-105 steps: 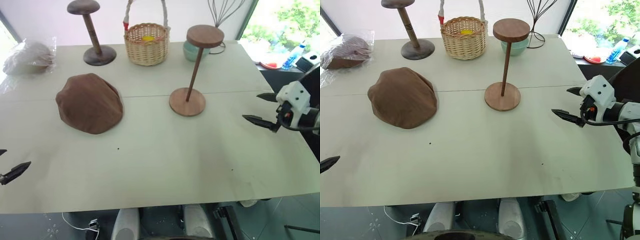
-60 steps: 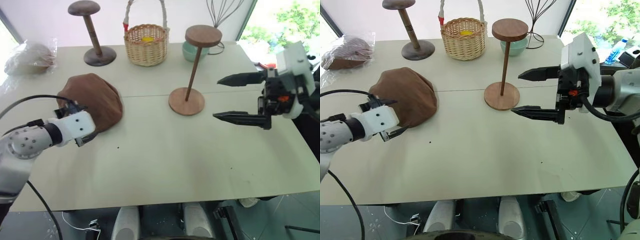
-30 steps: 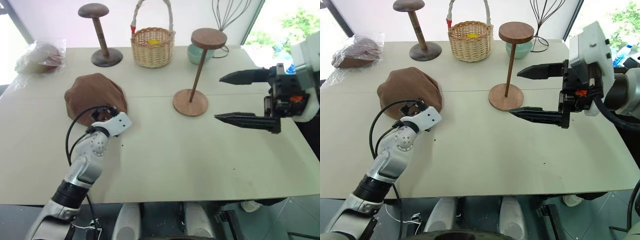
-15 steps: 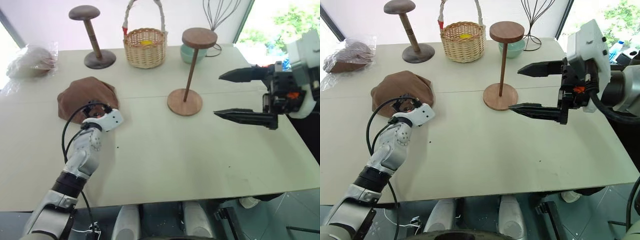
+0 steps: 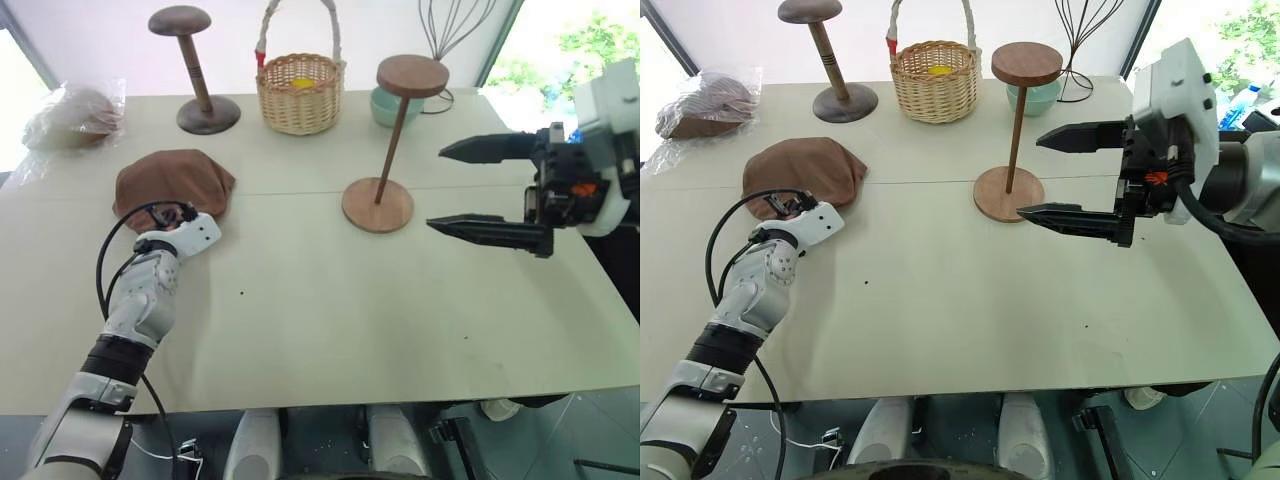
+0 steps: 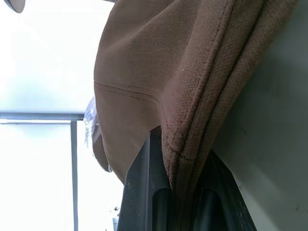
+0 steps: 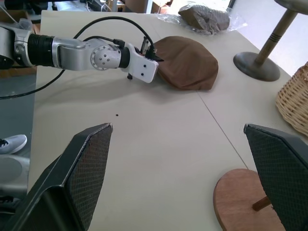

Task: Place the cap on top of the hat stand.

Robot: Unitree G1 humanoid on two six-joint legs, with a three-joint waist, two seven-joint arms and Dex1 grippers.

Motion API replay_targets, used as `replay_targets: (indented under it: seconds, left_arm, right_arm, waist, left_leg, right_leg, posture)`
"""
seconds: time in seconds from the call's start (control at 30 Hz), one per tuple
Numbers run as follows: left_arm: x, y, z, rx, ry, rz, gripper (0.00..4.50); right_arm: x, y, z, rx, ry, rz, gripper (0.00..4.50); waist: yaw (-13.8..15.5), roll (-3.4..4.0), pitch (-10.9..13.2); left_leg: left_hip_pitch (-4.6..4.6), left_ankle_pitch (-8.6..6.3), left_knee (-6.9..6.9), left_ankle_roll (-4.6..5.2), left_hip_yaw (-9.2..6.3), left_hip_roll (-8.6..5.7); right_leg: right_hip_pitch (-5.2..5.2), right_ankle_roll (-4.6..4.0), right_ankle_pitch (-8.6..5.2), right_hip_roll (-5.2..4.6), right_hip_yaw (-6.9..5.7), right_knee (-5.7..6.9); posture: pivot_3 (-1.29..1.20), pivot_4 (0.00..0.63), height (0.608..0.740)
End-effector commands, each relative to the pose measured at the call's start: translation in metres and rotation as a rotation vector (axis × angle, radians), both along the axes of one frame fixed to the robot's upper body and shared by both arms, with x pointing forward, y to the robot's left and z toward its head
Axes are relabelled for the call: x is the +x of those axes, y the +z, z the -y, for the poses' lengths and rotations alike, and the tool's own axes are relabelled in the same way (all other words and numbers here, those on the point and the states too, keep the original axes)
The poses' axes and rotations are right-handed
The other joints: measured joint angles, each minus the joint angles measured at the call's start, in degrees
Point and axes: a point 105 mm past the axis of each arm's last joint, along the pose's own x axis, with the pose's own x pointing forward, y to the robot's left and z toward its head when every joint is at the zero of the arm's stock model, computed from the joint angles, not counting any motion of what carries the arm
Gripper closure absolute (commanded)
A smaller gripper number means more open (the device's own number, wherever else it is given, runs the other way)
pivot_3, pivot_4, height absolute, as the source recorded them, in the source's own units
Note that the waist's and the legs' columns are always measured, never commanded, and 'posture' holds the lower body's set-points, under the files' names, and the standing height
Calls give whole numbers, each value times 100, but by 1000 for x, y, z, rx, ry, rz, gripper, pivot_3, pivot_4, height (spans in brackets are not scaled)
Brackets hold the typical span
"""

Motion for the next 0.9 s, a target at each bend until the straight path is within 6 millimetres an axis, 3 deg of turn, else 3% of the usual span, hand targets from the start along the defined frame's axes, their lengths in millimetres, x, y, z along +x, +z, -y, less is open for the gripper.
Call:
replay_targets:
  seconds: [0.03, 0.13, 0.3, 0.37, 0.47, 0.6, 0.73, 0.9]
  left_arm:
    - [3, 20, -10, 12, 13, 61, 4458]
    - [5, 34, -13, 21, 15, 104, 4458]
    - [11, 78, -12, -47, -77, 187, 4458]
    - [12, 99, -9, -79, -139, 220, 4458]
    - [10, 152, 2, -82, -268, 317, 4458]
    - [2, 210, 33, -129, -486, 395, 4458]
    - [-9, 247, 66, -136, -661, 422, 4458]
    - [-30, 294, 130, -197, -935, 525, 4458]
  right_arm:
    - [-2, 10, 0, 8, -13, 72, 0]
    - [-1, 10, 0, 2, -16, 86, 0]
    - [-1, 8, 2, -11, -17, 84, 0]
    - [0, 8, 4, -15, -20, 81, 0]
    - [1, 11, 12, -16, -42, 66, 0]
    - [3, 21, 23, -26, -83, 110, 0]
    - [10, 36, 40, -5, -171, 167, 0]
    - [18, 54, 66, 35, -296, 227, 0]
  waist:
    - [8, 0, 0]
    - [11, -1, 0]
    - [12, -10, 6]
    - [11, -11, 6]
    - [20, -22, 13]
    - [20, -27, 16]
    - [12, -27, 16]
    - [31, -28, 17]
  left_leg:
    - [-1, 0, 0, 0, 0, 0]
    - [-13, 0, 3, 0, 0, 0]
    - [-30, 0, 5, 0, -1, 0]
    - [-34, 1, 5, 0, 0, 0]
    - [-35, 1, 5, 0, 0, 0]
    - [-41, 1, 12, 0, 2, -4]
    - [-36, 1, 12, 0, 3, -5]
    - [-38, 2, 15, 2, 3, -4]
  right_leg:
    - [-1, 0, 0, 0, 0, 0]
    - [-11, 1, 1, 0, 0, 0]
    - [-25, 3, 2, 0, 0, 0]
    - [-30, 3, 3, 0, 0, 1]
    - [-31, 4, 3, 0, 0, 1]
    - [-25, 6, 5, -2, -1, -6]
    - [-22, 10, 7, -2, 0, -5]
    - [-22, 16, 10, -1, 0, -4]
  posture:
    - [0, 150, 728]
    - [0, 150, 728]
    - [0, 150, 728]
    - [0, 150, 728]
    - [0, 150, 728]
    - [0, 150, 728]
    - [0, 150, 728]
    - [0, 150, 728]
